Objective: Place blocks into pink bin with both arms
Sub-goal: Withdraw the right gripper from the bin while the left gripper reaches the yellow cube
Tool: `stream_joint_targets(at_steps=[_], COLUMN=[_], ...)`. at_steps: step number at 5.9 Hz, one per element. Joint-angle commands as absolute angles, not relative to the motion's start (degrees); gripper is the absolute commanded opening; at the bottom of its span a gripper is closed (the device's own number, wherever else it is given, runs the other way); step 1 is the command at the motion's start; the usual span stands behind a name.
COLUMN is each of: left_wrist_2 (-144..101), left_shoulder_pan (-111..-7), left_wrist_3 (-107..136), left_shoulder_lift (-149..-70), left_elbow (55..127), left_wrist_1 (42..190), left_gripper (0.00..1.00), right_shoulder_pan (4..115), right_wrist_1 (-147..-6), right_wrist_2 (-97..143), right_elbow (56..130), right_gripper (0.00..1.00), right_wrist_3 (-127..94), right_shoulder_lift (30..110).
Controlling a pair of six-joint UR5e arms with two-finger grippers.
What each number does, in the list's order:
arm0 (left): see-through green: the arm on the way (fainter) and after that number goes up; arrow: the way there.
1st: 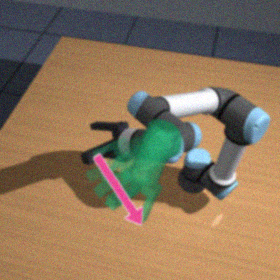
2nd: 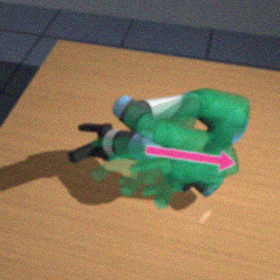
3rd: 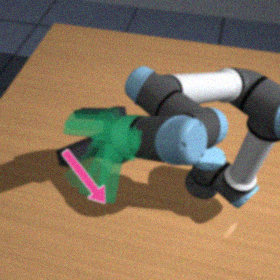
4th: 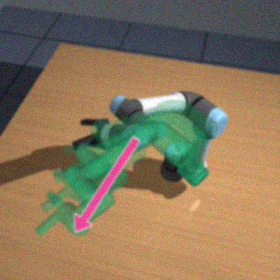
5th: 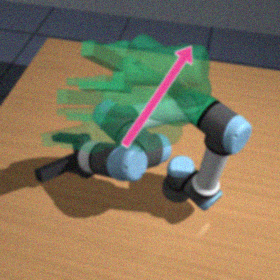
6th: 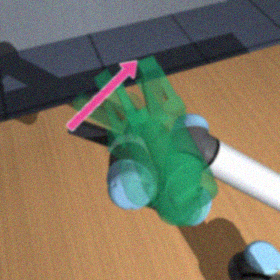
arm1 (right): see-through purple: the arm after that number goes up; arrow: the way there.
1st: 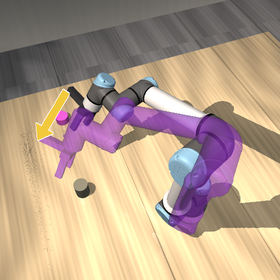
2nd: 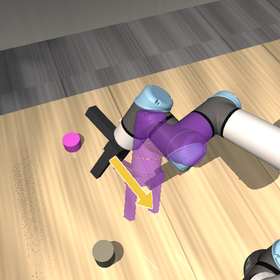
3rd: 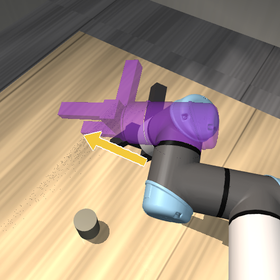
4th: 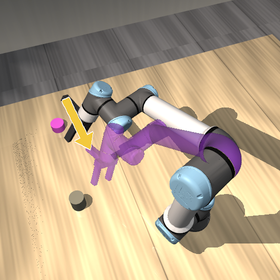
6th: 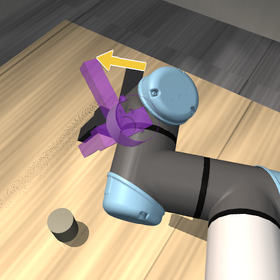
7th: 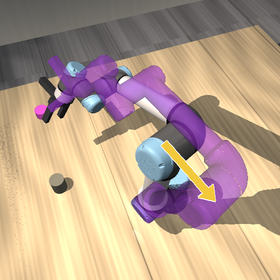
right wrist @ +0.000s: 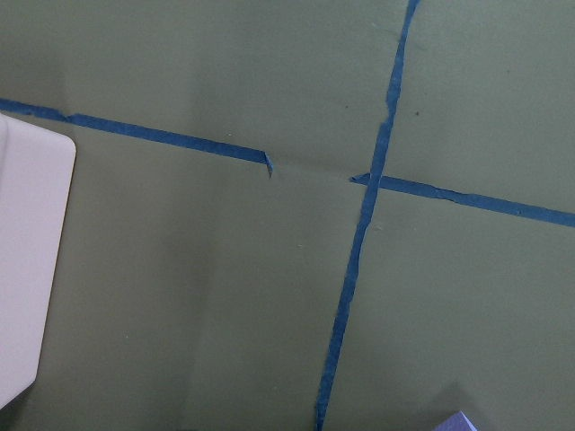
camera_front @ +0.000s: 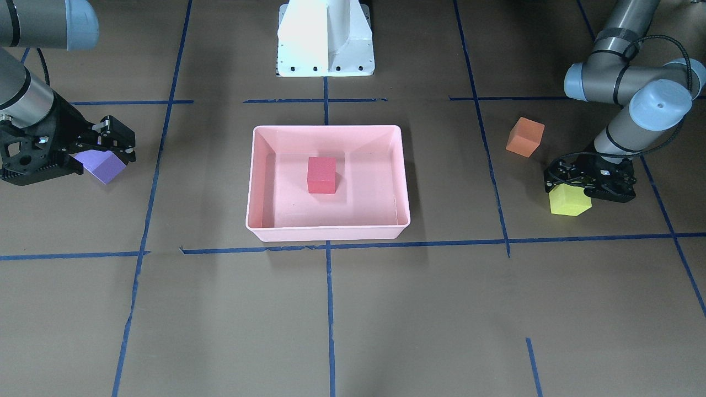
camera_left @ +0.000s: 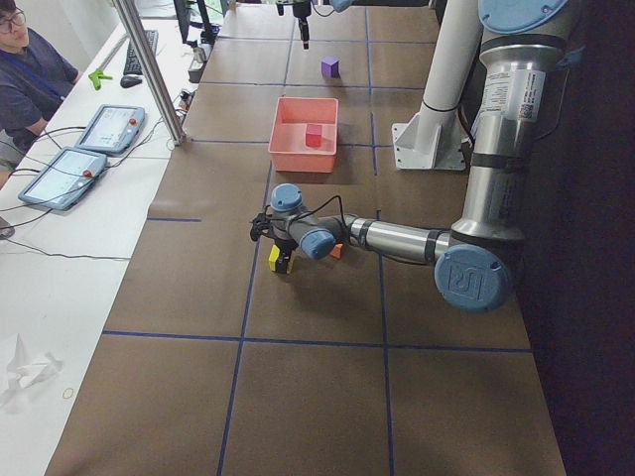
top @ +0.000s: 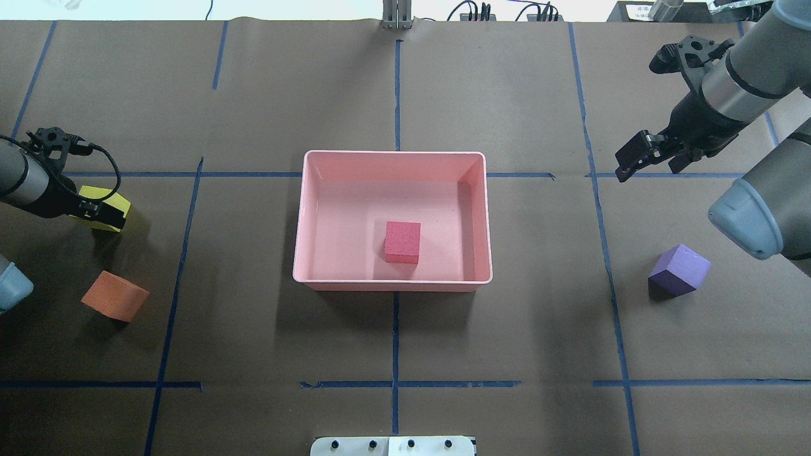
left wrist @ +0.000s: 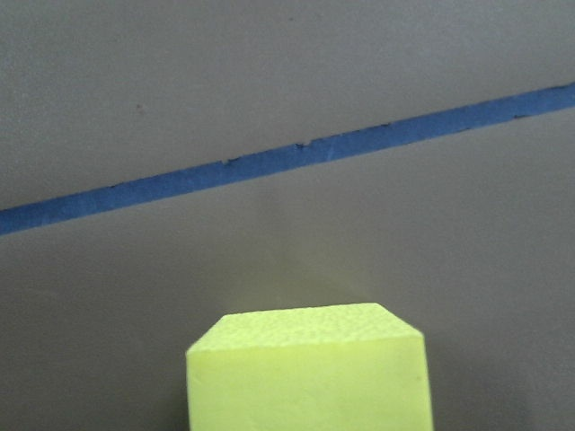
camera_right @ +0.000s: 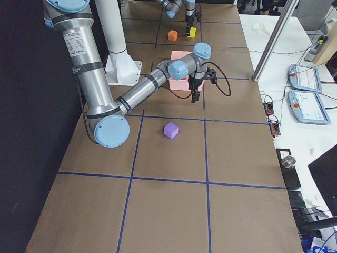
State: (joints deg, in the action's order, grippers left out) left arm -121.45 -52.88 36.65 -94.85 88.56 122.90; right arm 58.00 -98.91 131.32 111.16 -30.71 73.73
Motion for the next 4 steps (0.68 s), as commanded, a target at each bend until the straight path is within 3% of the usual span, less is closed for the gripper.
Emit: stream_joint_targets(at_steps=[1,3,4], left_wrist_2=[-121.47,-121.2,-121.03], left_shoulder_pan=[-53.0,-53.52,-53.44], left_wrist_3=[37.0,46.62,50.15], left_shoulder_lift=[-95.88,-99.56,-103.67], left_elbow=[92.08,95.77,100.33], left_wrist_1=[122.09,120.69,112.84], left_gripper=[0.45,0.44,0.44], right_shoulder_pan=[58.01,61.15,63.69], right_wrist_1=[-98.53,-98.53,-98.35], right_wrist_2=[131.31,131.31,131.4], right_elbow=[113.45,115.05,115.14], right_gripper=[1.0,1.0,1.0], right_wrist_3=[-30.5,-21.77,-12.75], right_shoulder_lift=[76.27,81.44,86.0])
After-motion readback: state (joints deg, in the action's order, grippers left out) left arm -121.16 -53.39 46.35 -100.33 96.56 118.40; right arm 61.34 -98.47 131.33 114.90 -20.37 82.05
